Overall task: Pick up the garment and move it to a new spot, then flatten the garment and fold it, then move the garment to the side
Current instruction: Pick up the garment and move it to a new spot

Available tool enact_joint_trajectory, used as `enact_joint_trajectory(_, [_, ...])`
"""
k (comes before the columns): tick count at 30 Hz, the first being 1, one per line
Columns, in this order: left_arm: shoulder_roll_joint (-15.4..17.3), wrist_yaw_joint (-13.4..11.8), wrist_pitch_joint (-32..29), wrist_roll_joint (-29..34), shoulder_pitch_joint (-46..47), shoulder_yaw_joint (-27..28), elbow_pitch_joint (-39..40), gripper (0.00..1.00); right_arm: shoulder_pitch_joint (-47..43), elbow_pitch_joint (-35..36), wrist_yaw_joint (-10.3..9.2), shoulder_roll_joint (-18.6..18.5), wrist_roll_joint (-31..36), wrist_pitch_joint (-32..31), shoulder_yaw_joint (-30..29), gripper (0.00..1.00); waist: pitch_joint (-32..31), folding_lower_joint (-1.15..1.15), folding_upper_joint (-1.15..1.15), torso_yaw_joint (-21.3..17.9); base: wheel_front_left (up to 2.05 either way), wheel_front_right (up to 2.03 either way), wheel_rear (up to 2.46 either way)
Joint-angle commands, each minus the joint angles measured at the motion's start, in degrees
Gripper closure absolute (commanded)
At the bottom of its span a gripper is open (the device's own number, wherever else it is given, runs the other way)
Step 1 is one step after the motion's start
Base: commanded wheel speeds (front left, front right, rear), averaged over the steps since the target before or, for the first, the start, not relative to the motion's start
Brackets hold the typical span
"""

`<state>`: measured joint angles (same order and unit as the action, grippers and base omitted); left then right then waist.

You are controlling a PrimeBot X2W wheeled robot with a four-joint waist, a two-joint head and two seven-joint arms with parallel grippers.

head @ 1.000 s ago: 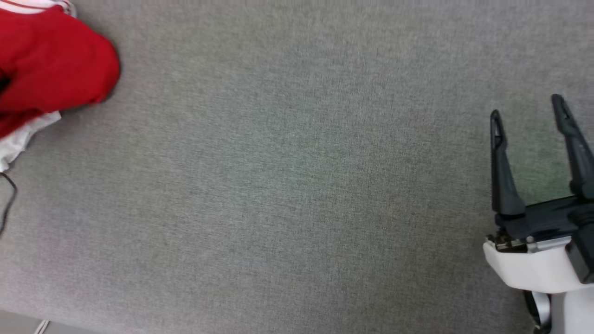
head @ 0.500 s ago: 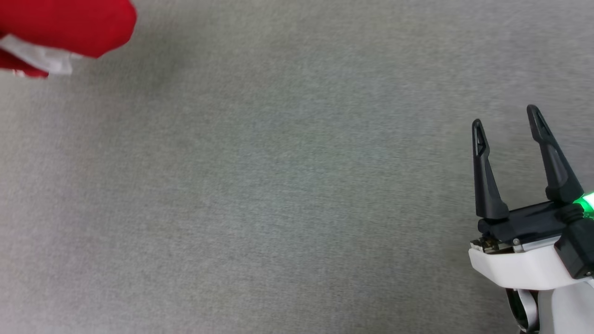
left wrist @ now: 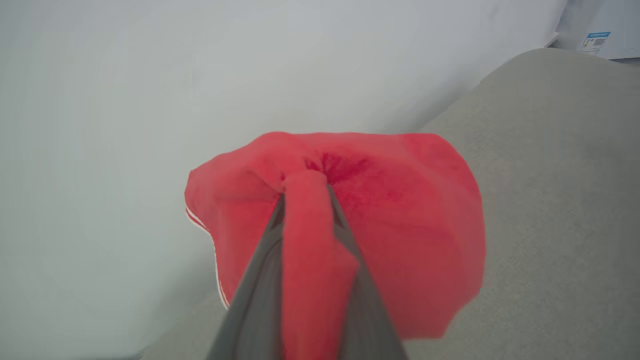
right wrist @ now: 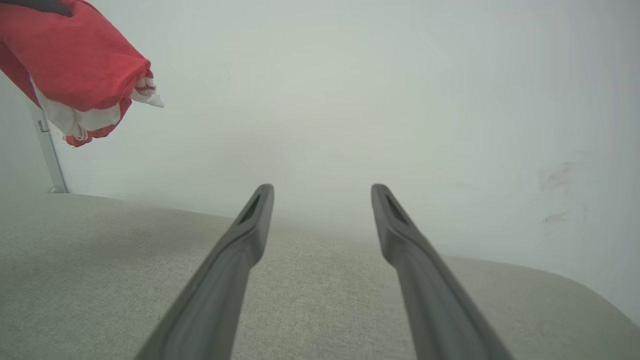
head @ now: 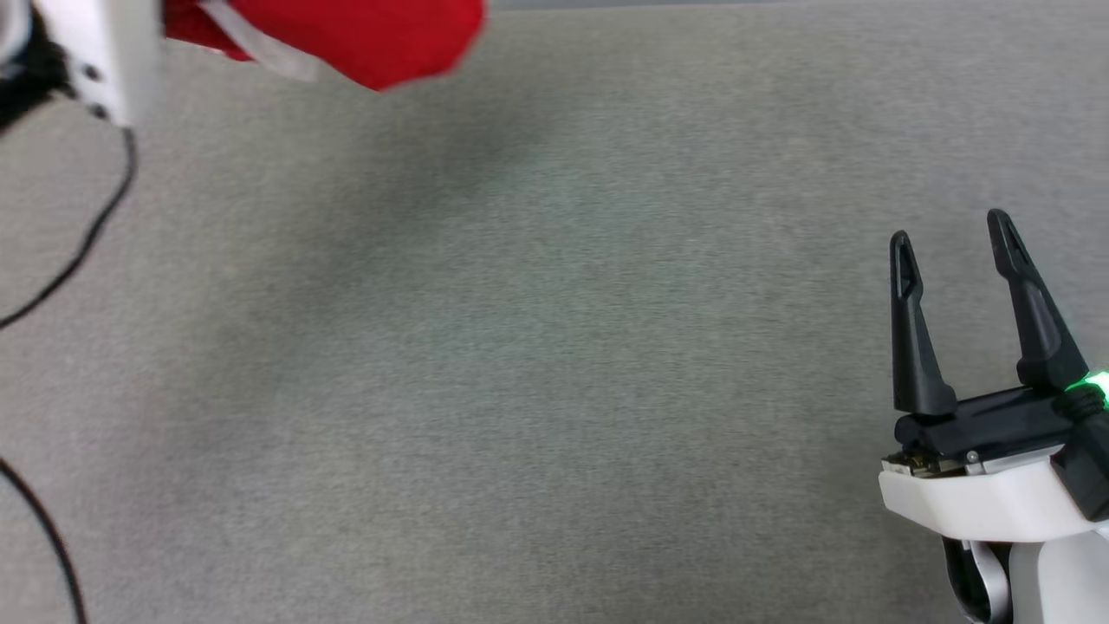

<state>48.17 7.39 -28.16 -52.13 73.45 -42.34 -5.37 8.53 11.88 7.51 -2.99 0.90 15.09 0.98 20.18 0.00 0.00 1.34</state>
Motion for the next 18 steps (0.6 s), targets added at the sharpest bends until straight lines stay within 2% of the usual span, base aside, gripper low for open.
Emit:
enact_joint_trajectory(1, [-1.2,0.0,-0.1,0.4,0.8,-0.7,0.6,1.0,-0.6,-0.2,-0.04,0.2,-0.4,0.1,-0.1,0.0,-0.7,0.0,0.0,-2.2,0.0,0.0,0.0])
enact_joint_trajectory(10, [-7.8,-0.1,1.9,1.8,-3.6,-7.6,4.9,1.0,-1.4,-1.1,-0.04,0.2,-1.9,0.1,-0.9,0.0,-2.0,0.0,0.0,-7.0,0.0,0.0,0.0])
enact_joint_trajectory(18, [-13.2,-0.1,4.2,2.9,-12.1,-14.9,3.7,1.0,-1.3,-1.6,-0.04,0.2,-2.4,0.1,-1.2,0.0,-1.7,0.0,0.0,-8.6,0.0,0.0,0.0])
